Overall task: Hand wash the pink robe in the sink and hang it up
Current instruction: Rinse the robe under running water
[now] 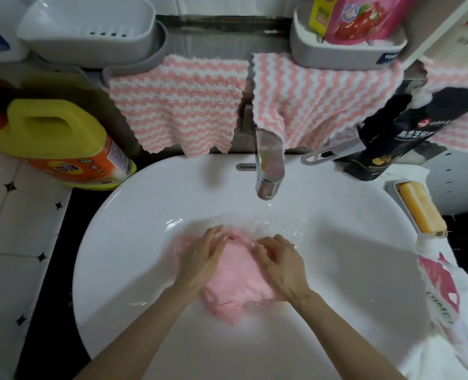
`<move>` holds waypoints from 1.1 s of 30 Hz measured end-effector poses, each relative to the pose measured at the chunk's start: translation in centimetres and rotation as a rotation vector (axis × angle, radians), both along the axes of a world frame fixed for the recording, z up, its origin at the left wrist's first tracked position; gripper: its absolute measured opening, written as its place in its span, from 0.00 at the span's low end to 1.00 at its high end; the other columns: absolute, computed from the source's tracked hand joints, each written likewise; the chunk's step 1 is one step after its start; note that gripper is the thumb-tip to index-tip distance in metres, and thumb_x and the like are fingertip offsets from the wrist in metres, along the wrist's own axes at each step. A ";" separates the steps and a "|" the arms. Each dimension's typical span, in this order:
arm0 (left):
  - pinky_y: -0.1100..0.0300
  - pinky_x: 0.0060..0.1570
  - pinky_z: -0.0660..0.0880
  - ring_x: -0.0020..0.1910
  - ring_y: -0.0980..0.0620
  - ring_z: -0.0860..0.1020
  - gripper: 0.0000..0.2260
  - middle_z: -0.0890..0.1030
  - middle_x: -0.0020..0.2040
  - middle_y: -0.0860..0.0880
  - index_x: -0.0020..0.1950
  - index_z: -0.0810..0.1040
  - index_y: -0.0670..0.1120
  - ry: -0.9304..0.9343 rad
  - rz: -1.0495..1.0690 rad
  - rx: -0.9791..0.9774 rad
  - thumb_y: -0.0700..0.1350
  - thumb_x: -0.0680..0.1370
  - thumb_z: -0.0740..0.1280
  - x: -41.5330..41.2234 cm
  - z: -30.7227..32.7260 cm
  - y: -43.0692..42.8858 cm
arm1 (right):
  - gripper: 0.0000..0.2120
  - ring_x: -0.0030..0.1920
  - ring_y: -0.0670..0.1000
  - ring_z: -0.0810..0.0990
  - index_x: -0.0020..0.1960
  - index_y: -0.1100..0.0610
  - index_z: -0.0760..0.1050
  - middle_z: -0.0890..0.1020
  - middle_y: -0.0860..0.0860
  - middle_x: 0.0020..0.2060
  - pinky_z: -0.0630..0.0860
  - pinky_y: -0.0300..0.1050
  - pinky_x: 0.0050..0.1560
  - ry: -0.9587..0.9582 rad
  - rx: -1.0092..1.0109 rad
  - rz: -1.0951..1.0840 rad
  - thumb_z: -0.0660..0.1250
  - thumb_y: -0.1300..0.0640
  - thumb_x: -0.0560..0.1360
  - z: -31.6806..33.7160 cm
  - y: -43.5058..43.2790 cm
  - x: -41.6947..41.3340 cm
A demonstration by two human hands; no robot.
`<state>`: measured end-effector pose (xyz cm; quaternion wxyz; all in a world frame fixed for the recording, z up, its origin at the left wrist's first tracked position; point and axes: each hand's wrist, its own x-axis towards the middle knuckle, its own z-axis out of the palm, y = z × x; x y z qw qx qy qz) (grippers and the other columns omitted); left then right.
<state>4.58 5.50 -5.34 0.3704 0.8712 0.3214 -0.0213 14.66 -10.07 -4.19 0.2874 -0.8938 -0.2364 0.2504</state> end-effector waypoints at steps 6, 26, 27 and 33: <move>0.45 0.71 0.49 0.75 0.48 0.53 0.39 0.56 0.75 0.48 0.71 0.61 0.60 -0.047 -0.307 0.177 0.75 0.64 0.60 -3.3 -2.1 -2.3 | 0.23 0.55 0.51 0.76 0.62 0.46 0.69 0.69 0.49 0.65 0.77 0.47 0.51 -0.227 0.185 0.081 0.58 0.34 0.73 -1.9 -2.1 -2.5; 0.56 0.35 0.72 0.37 0.48 0.78 0.06 0.78 0.38 0.48 0.43 0.75 0.48 -0.183 -0.092 0.588 0.48 0.76 0.61 1.8 -6.8 -4.0 | 0.14 0.34 0.56 0.80 0.44 0.53 0.78 0.82 0.53 0.40 0.78 0.45 0.32 -0.498 -0.130 0.111 0.56 0.48 0.72 -7.7 2.2 -0.8; 0.56 0.35 0.72 0.35 0.48 0.78 0.07 0.78 0.36 0.48 0.42 0.74 0.48 -0.162 -0.086 0.575 0.49 0.77 0.61 2.3 -6.9 -3.7 | 0.16 0.32 0.56 0.80 0.41 0.54 0.80 0.82 0.53 0.36 0.77 0.45 0.30 -0.504 -0.165 0.082 0.56 0.48 0.72 -7.7 2.9 -0.5; 0.59 0.39 0.74 0.41 0.50 0.81 0.16 0.80 0.42 0.49 0.54 0.73 0.48 0.126 -0.252 0.307 0.56 0.75 0.55 4.1 -4.4 -2.2 | 0.37 0.37 0.60 0.81 0.37 0.57 0.80 0.82 0.57 0.34 0.71 0.45 0.35 -0.152 -0.285 -0.038 0.36 0.41 0.73 -5.1 5.9 1.7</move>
